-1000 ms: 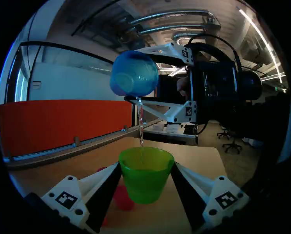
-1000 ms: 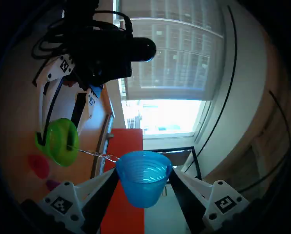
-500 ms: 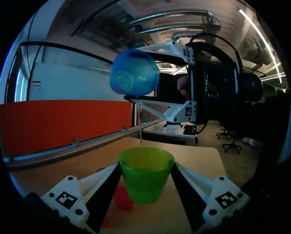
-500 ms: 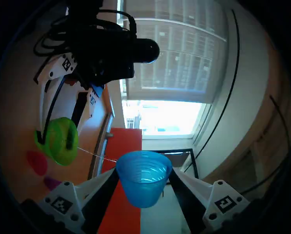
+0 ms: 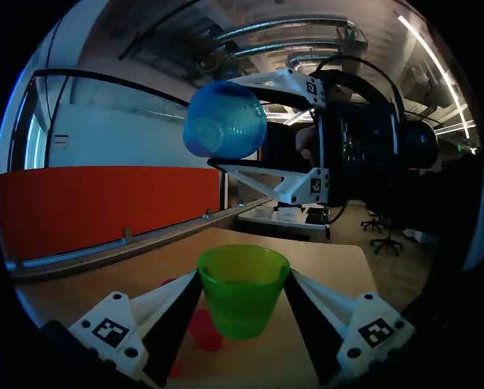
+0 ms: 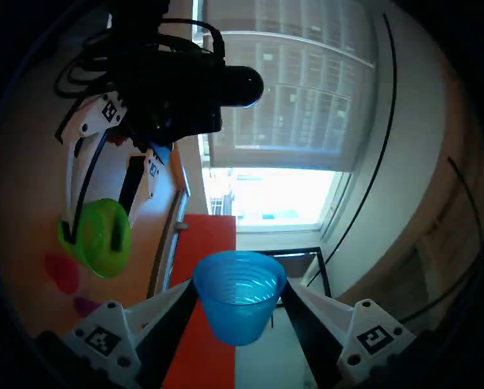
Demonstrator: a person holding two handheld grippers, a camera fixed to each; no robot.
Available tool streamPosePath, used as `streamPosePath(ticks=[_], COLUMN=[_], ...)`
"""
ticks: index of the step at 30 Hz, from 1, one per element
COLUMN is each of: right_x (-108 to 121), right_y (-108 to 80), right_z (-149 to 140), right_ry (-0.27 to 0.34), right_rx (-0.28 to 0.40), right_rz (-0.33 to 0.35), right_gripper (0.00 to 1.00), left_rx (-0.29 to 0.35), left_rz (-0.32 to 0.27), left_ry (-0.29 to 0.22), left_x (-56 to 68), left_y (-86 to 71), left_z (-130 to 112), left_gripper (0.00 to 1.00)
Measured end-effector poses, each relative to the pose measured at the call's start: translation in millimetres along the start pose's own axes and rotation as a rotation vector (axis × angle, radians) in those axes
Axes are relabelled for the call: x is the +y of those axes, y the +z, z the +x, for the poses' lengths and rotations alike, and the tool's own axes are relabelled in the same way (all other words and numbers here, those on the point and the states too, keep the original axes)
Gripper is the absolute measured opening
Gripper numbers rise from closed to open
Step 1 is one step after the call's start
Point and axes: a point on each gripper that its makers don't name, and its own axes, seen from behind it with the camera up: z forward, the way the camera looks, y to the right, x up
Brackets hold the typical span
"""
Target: Pour water
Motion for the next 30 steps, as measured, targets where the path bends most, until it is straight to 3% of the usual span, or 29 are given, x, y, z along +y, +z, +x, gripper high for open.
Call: streamPosePath(ticks=[7, 13, 21, 30], right_x=[-5, -5, -7, -17], right_y=[-3.3, -8.0, -15.5, -22.1], right_z=[0, 0, 2, 8], right_ry=[0.067, 0.165, 0.368, 0.637], right_rx=[0.003, 0.008, 0.017, 0.034], right_rz=[0.012, 0.012, 0.028, 0.064], right_gripper=[0.91, 0.91, 0.91, 0.91], left_rx=[0.000, 0.001, 0.001, -0.004], left_rz=[0.004, 0.007, 0.014, 0.018], left_ry=[-0.001, 0.000, 0.002, 0.007], left_x=[-2.2, -4.0, -6.3, -6.0], left_y=[-1.1, -3.3, -5.3, -5.0], left_z=[-1, 2, 5, 4], left_gripper=[0.86, 0.86, 0.86, 0.86])
